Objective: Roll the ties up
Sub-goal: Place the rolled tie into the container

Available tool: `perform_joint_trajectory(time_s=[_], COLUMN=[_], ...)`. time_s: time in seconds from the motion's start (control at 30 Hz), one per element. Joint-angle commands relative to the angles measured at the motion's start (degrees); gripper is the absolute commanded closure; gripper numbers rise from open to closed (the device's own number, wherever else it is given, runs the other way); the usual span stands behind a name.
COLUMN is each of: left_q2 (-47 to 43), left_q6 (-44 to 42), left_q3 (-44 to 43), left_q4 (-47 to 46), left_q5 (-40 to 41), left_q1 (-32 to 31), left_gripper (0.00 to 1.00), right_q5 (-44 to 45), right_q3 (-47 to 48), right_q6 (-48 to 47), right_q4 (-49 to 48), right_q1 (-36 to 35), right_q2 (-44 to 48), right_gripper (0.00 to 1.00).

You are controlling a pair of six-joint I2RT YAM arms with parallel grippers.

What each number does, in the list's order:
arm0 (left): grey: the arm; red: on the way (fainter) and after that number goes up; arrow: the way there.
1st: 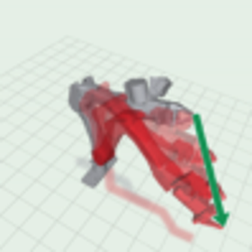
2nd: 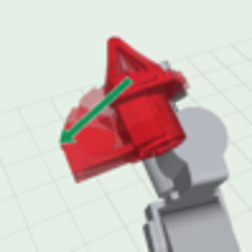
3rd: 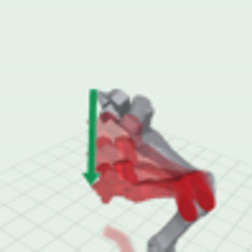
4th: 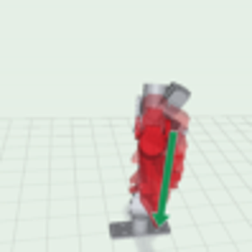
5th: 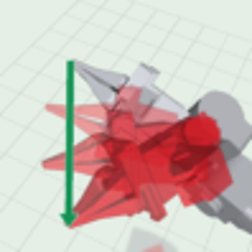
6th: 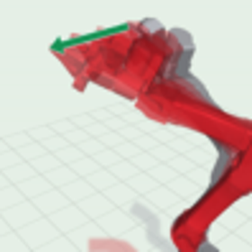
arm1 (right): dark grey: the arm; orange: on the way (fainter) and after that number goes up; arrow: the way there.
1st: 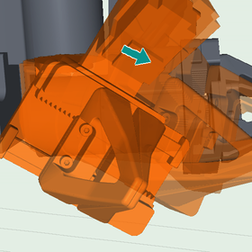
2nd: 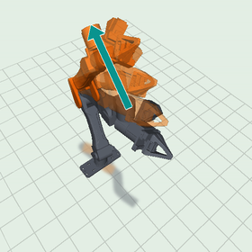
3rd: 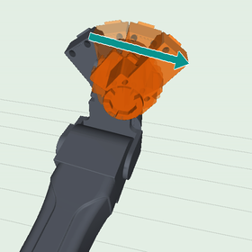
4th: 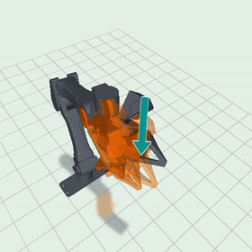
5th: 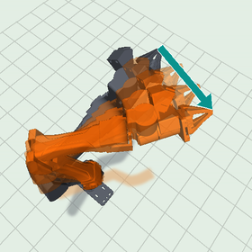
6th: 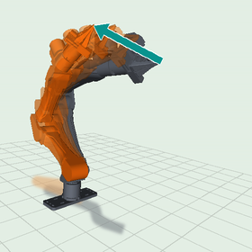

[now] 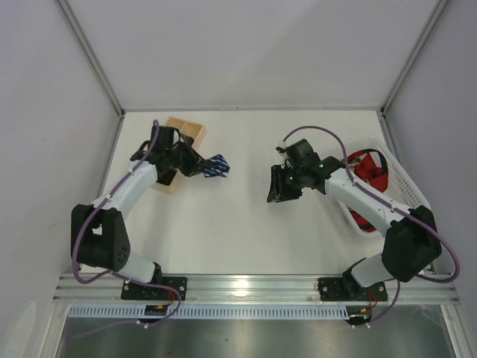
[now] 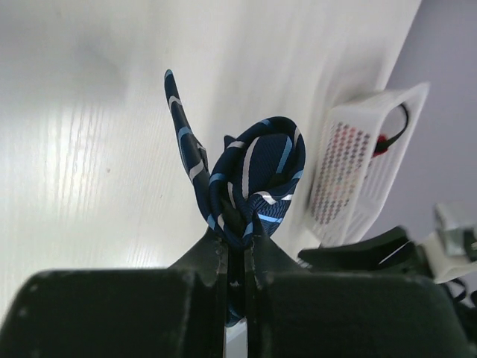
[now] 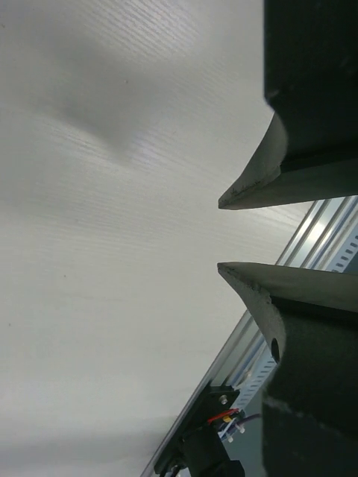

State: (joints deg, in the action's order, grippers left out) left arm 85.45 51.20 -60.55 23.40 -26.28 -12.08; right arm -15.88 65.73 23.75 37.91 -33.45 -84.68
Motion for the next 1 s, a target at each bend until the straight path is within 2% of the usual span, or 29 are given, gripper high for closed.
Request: perform_joint_trajectory(time_s=[0.0, 0.17, 0.3, 0.63, 0.8, 0.97], left_q2=[-0.55, 3.05, 7.62, 13.77, 19.22, 23.0], left_q6=[2.58, 4.0, 2.5, -0.3, -2.15, -2.16], left_q3=[-7.45, -14.67, -23.89, -31.81, -35.94, -37.71], left_q4=[4.8, 7.89, 14.55, 15.45, 15.62, 14.92], left_q5=[-0.09, 1.23, 1.76, -0.35, -4.82, -4.83], left_q1=[3.1, 9.52, 13.64, 25.77, 28.6, 28.69], left_gripper=[1.0, 0.99, 1.0, 1.0, 1.0, 0.99], right_q5=[-2.66, -8.19, -9.43, -8.03, -6.8, -6.27], right_q3=[-0.17, -1.92, -2.02, -1.31, -0.26, 1.15], right_q6=[-0.28, -0.28, -0.89, -1.34, -1.25, -0.81], right_q4=[0.76, -1.6, -1.18, 0.94, 1.99, 2.43], right_q1=[0.23, 0.23, 0.23, 2.42, 2.69, 3.13], right_q2=[2.86, 3.56, 3.47, 2.33, 0.66, -0.57], right_gripper=[0.59, 0.6, 0.6, 0.6, 0.6, 0.6])
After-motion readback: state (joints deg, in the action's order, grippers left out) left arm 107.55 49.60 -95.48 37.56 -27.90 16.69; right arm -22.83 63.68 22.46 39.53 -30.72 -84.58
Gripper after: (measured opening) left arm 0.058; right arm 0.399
